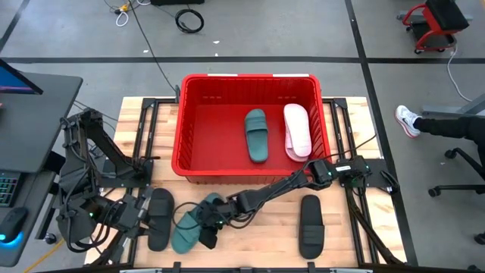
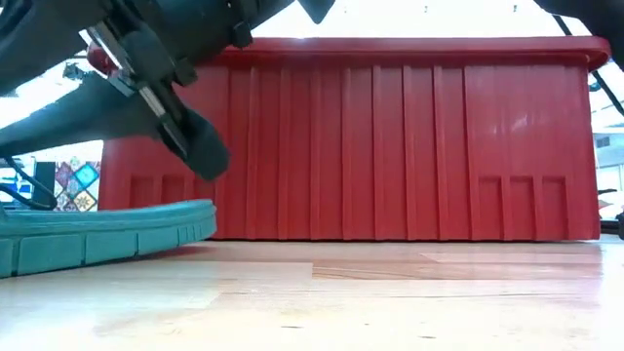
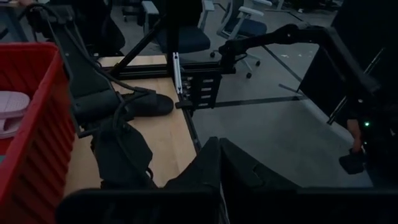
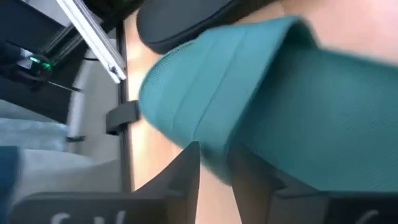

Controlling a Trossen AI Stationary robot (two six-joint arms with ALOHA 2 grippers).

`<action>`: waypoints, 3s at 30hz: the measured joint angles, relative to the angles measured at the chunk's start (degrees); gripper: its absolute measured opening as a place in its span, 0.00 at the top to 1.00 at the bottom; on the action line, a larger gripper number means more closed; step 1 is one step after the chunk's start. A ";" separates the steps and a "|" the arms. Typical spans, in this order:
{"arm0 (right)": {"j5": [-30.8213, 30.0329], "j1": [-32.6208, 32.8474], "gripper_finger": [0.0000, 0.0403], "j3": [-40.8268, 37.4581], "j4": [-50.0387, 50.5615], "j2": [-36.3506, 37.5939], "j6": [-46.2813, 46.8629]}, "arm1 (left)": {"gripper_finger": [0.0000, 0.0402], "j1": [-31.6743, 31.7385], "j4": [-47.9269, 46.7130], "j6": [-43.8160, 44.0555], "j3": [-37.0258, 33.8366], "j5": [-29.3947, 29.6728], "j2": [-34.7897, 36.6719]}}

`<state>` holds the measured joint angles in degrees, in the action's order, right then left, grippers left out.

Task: Pick and place slides into bin
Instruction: Stack the blue slipper on top of the other blue slipper in the red bin

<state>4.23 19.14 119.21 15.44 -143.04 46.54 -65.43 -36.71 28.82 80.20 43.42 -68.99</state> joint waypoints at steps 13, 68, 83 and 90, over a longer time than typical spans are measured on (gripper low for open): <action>0.53 1.76 0.60 -3.93 -8.38 -0.02 -3.45 | 0.98 0.00 0.02 -0.68 0.00 1.12 0.00; -29.52 9.58 0.97 -37.46 -6.29 56.63 -11.22 | 0.47 6.39 9.37 -51.97 0.87 10.17 -1.10; -21.24 9.39 0.97 -42.13 -12.28 62.78 -12.11 | 0.47 22.65 14.59 -74.52 0.85 6.80 -8.14; -20.09 8.61 0.98 -42.13 -12.47 62.64 -12.17 | 0.47 24.54 15.96 -79.10 0.85 2.82 -10.05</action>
<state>-15.86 27.76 77.08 2.97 -80.40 34.37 -40.89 -20.75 -50.28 81.06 46.24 -79.04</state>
